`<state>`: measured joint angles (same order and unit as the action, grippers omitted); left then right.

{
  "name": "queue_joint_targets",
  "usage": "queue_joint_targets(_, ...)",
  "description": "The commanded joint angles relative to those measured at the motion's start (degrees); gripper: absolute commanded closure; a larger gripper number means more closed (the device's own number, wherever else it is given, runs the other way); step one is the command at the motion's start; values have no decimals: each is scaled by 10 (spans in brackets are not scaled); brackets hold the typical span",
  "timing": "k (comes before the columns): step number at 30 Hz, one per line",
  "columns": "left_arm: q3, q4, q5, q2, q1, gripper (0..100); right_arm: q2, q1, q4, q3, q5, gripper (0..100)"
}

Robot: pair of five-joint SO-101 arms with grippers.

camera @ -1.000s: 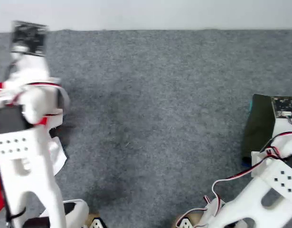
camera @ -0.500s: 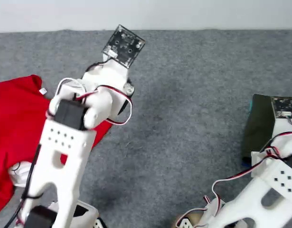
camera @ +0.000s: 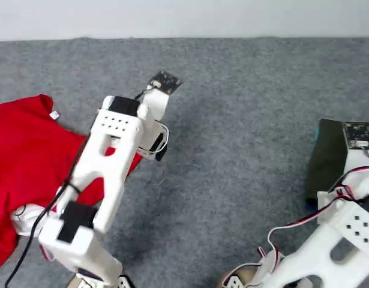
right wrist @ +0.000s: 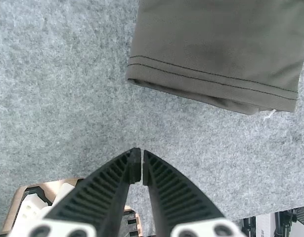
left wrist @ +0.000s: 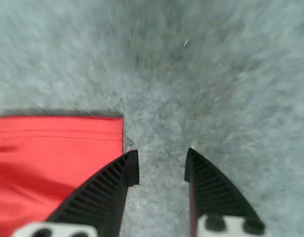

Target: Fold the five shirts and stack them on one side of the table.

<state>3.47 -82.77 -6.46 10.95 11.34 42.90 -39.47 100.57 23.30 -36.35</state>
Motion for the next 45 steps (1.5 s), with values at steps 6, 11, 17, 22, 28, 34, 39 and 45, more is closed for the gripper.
queue_joint_targets(6,-74,20,-18,71,-84,833,15,0,22,-3,4,990)
queue_joint_targets(11,-76,23,-25,107,-86,833,15,0,22,-3,4,990)
queue_joint_targets(17,-77,66,-25,159,-86,833,15,0,22,-3,3,990)
queue_joint_targets(22,-78,102,-24,185,-86,834,15,0,23,-3,3,990)
queue_joint_targets(28,-78,108,-22,191,-86,874,15,0,23,-3,4,990)
queue_joint_targets(34,-87,99,-25,215,-86,962,15,0,23,-3,5,990)
queue_joint_targets(39,-134,49,-27,250,-86,986,15,0,23,-3,5,990)
queue_joint_targets(45,-245,-60,-59,197,-86,987,15,0,23,-4,5,990)
